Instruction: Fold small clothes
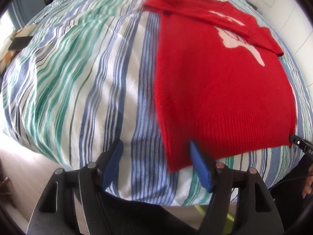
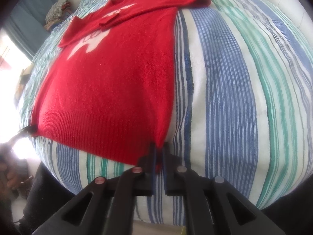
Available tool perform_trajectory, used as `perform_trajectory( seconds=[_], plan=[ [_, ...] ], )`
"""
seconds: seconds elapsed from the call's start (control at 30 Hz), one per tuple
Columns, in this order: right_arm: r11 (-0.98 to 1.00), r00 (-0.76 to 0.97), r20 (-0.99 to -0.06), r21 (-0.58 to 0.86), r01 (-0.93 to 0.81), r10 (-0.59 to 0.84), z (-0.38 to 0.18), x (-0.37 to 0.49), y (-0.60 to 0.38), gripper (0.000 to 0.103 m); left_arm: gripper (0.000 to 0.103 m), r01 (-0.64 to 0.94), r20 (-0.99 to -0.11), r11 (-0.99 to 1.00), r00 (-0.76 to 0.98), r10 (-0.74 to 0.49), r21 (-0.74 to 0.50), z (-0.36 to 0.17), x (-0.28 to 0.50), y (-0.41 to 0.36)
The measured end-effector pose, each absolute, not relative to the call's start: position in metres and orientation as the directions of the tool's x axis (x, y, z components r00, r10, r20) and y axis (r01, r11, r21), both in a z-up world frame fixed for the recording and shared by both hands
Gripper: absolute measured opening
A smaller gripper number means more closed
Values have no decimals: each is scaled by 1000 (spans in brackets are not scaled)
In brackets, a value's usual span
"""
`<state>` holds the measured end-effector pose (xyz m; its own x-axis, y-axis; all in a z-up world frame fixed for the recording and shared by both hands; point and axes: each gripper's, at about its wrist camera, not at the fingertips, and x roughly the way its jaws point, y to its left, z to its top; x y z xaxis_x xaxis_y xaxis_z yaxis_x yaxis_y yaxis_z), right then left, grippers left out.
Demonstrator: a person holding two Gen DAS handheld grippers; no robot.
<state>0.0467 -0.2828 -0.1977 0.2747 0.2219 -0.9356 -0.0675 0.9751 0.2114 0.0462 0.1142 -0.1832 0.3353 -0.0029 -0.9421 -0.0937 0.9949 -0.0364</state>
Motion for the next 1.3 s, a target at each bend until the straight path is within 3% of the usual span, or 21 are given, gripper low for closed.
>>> perform_trajectory(
  seconds=[0.1,0.23,0.4,0.5,0.6,0.63,0.77,0.97,1.03,1.2,1.3],
  plan=[
    [971,273,-932,233,-57,240,-196,45,-286,12,79,-102,-951,995,308,35,4,-182,38,119],
    [964,242,-933,263,-44,265,-189,34,-296,34,79,-128,-959,986,250,134,105,-170,16,133],
    [990,318,-939,114,-77,133,-138,30,-324,36,82,-187,-935,965,269,230,184,-140,-7,161],
    [980,437,-895,0,-197,88,-89,63,-320,38,82,-247,-927,958,306,217,143,-123,-4,176],
    [934,515,-847,-63,-351,136,-61,114,-288,47,82,-291,-918,950,337,211,111,-113,7,177],
    [905,521,-837,-77,-419,170,-61,131,-271,51,82,-299,-916,949,342,208,103,-109,8,176],
    [740,417,-854,-57,-671,312,-98,192,-202,51,82,-314,-913,947,361,190,72,-95,11,161],
    [689,387,-902,-157,-707,192,-181,242,-148,48,87,-367,-909,921,328,259,129,-92,-10,173],
    [762,414,-878,-93,-640,241,-176,251,-157,7,87,-396,-919,908,293,266,136,-99,-15,183],
    [931,575,-768,75,-356,282,-122,249,-259,6,87,-429,-933,896,264,245,114,-109,-22,194],
    [980,679,-710,188,-72,186,-87,237,-374,6,87,-405,-935,908,272,229,105,-110,-13,186]
  ],
)
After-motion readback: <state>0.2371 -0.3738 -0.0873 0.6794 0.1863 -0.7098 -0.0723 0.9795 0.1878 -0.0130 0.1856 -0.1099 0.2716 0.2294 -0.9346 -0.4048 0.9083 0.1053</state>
